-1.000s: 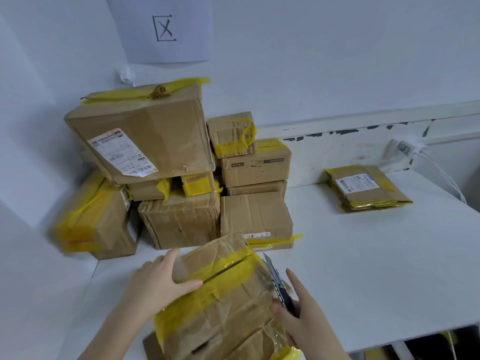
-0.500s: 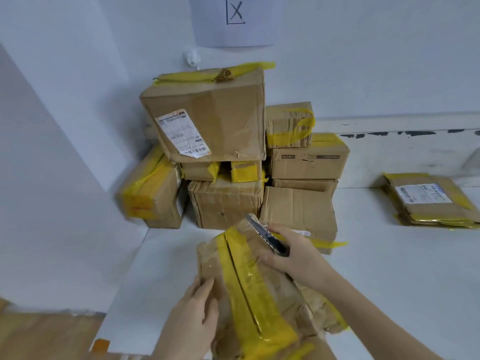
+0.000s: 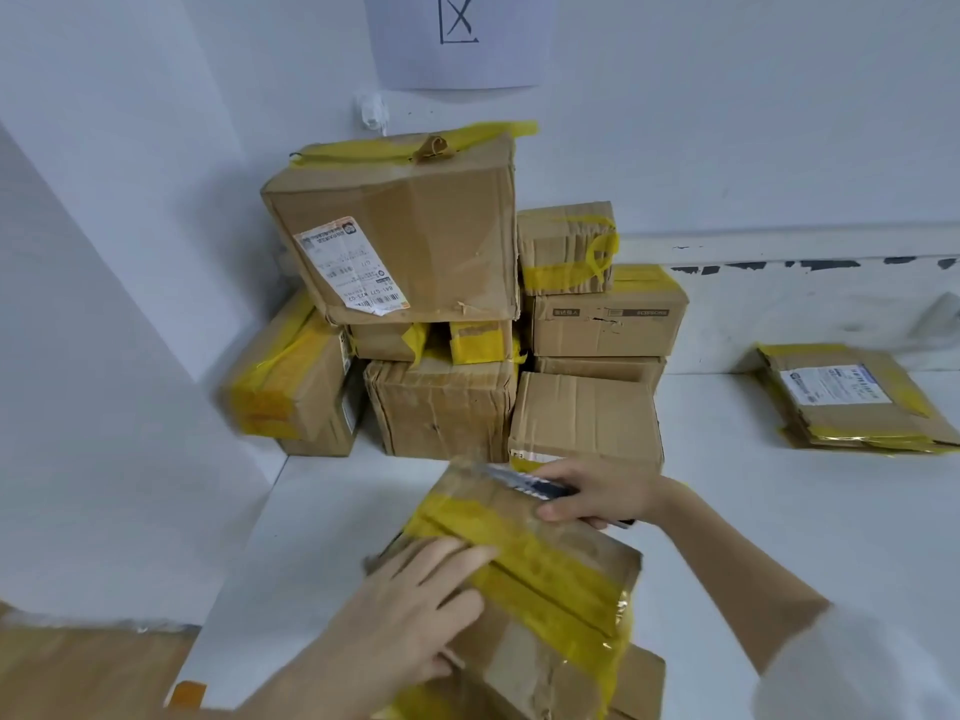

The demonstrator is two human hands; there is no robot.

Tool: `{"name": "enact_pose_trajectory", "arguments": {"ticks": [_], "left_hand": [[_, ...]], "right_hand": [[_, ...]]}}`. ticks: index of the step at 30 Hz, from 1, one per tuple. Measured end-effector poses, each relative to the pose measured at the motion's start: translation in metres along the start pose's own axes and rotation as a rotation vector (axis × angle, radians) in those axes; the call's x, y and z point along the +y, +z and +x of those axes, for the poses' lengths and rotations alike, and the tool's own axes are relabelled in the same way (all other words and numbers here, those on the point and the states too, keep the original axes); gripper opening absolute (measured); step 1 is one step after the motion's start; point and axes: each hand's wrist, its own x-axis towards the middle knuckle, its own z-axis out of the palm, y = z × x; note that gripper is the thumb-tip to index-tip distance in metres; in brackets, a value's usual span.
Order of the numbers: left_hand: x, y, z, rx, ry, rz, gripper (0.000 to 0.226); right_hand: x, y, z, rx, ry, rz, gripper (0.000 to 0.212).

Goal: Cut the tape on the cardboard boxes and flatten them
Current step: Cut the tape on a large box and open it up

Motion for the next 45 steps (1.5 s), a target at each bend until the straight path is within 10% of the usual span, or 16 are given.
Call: {"name": "enact_pose_trajectory", "arguments": {"ticks": [4,12,16,26,31,38,45], "left_hand": [[-0.023,0.002,0.014,-0.062,0.027,-0.032,0.071],[0.006,0.045,0.046,-0.033,-0.492,-0.178,0.100],[0.049,0.032,0.073,-0.151,-0.713,-0.201,0.112],[0.057,0.011,0.065,-0.232,-0.580,-0.131,0.094],[0.042,0.006,0.071,-0.312,-0.606,-0.161,0.141],[0.032,0.014,0.053,0.040,-0.479,-0.147,0.059],[0.030,0.031,0.062,-0.057,-0.582,-0.201,0.087]], "right_hand": [[-0.023,0.005,0.044,0.096,-0.056,-0.076,0.026],[0.015,-0.005,0.005,0.757,0.199,-0.058,0.025],[0.032,0.005,-0.038,0.668,0.313,-0.167,0.032],[0.007,0.024,-0.072,0.565,0.465,-0.591,0.027],[-0.002,0.026,-0.070,0.548,0.509,-0.723,0.024],[-0.008,0.025,-0.064,0.529,0.545,-0.780,0.031],[-0.008,0.017,-0.062,0.443,0.508,-0.816,0.022]]}}
